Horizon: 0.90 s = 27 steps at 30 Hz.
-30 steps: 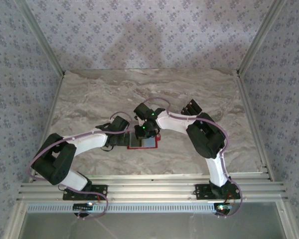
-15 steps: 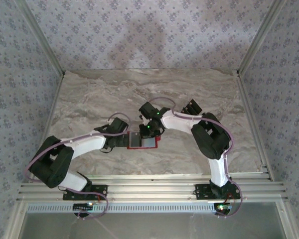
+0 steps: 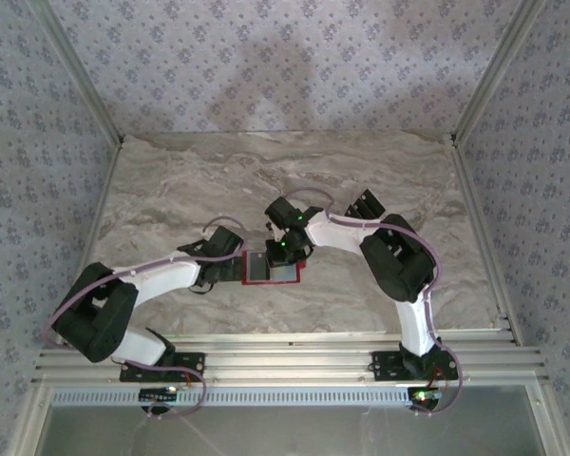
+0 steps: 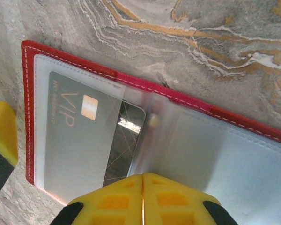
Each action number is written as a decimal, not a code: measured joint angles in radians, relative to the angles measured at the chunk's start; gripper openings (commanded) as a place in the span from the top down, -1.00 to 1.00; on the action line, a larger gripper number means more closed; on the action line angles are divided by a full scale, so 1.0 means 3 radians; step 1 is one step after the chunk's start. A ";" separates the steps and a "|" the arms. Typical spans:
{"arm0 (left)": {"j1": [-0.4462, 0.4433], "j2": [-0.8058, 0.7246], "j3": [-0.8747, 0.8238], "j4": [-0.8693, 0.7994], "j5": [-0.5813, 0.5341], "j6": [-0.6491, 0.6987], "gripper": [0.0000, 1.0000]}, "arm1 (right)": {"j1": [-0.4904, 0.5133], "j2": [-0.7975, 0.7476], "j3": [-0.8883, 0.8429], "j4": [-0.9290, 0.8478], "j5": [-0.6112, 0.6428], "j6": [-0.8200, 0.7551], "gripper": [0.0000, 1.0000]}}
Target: Put the credit cards into the card holder
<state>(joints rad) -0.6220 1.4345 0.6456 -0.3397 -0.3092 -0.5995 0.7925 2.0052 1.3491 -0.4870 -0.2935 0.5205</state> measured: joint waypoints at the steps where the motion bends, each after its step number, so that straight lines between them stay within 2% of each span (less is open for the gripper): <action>1: 0.0000 0.0006 0.0000 0.0010 0.0006 -0.0003 -0.92 | 0.0000 0.0005 0.0009 -0.0004 -0.0005 -0.0009 0.81; 27: -0.0009 0.0090 0.0001 0.0108 0.0057 -0.0017 -0.91 | 0.0062 0.0317 0.0488 -0.0289 -0.0146 -0.0225 0.82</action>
<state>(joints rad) -0.6247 1.4616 0.6460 -0.3073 -0.2920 -0.6044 0.8112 2.1002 1.4956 -0.5735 -0.3374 0.4530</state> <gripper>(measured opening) 0.957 0.092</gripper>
